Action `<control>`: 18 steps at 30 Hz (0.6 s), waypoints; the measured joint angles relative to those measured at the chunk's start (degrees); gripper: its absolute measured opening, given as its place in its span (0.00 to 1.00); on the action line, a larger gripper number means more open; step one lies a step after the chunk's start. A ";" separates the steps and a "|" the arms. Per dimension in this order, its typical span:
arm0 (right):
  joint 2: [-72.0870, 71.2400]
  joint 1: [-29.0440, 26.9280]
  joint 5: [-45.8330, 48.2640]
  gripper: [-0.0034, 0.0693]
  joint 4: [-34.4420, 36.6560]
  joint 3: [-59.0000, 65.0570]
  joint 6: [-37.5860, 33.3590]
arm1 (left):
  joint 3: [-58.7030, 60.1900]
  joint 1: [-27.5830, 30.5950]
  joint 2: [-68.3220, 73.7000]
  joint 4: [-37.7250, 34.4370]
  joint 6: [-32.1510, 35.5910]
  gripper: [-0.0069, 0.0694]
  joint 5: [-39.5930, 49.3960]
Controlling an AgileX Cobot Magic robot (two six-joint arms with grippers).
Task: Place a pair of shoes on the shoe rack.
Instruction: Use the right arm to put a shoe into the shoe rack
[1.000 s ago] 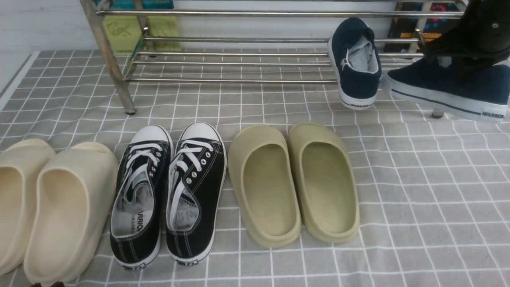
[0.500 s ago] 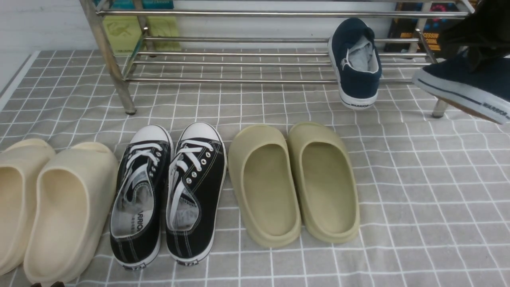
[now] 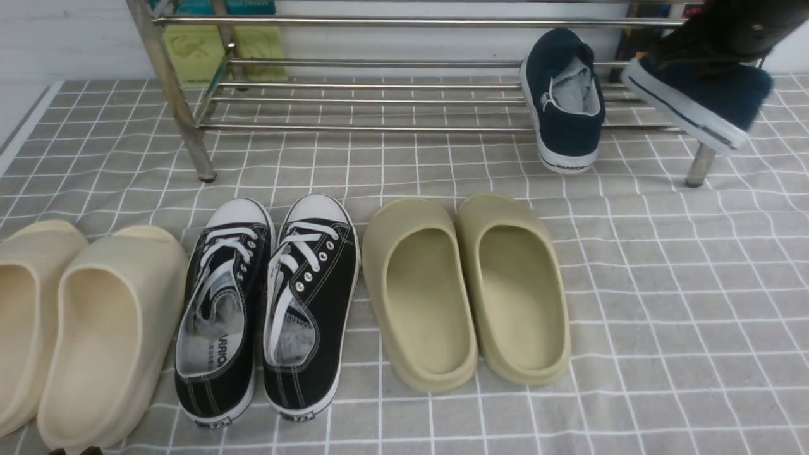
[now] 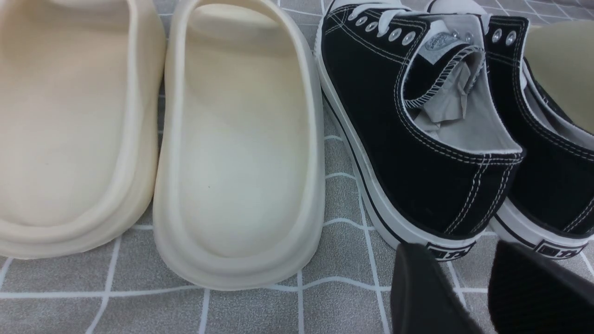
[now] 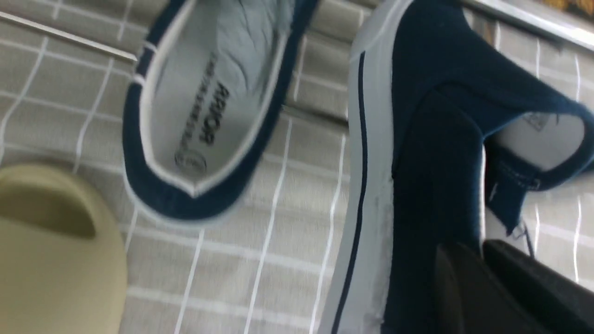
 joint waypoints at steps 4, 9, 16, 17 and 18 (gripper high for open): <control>4.52 0.00 -8.43 0.12 -5.33 0.00 -0.14 | 0.00 0.00 0.00 0.00 0.00 0.40 0.00; 10.02 0.07 -14.17 0.12 -10.80 0.00 0.41 | 0.00 0.00 0.00 0.00 0.00 0.40 0.00; 14.98 0.06 -16.06 0.12 -14.86 0.00 2.42 | 0.00 0.00 0.00 0.00 0.00 0.40 0.00; 15.20 0.06 -15.98 0.12 -14.86 0.00 3.29 | 0.00 0.00 0.00 0.00 0.00 0.40 0.00; 15.30 0.06 -15.98 0.13 -14.89 0.00 4.16 | 0.00 0.00 0.00 0.00 0.00 0.40 0.00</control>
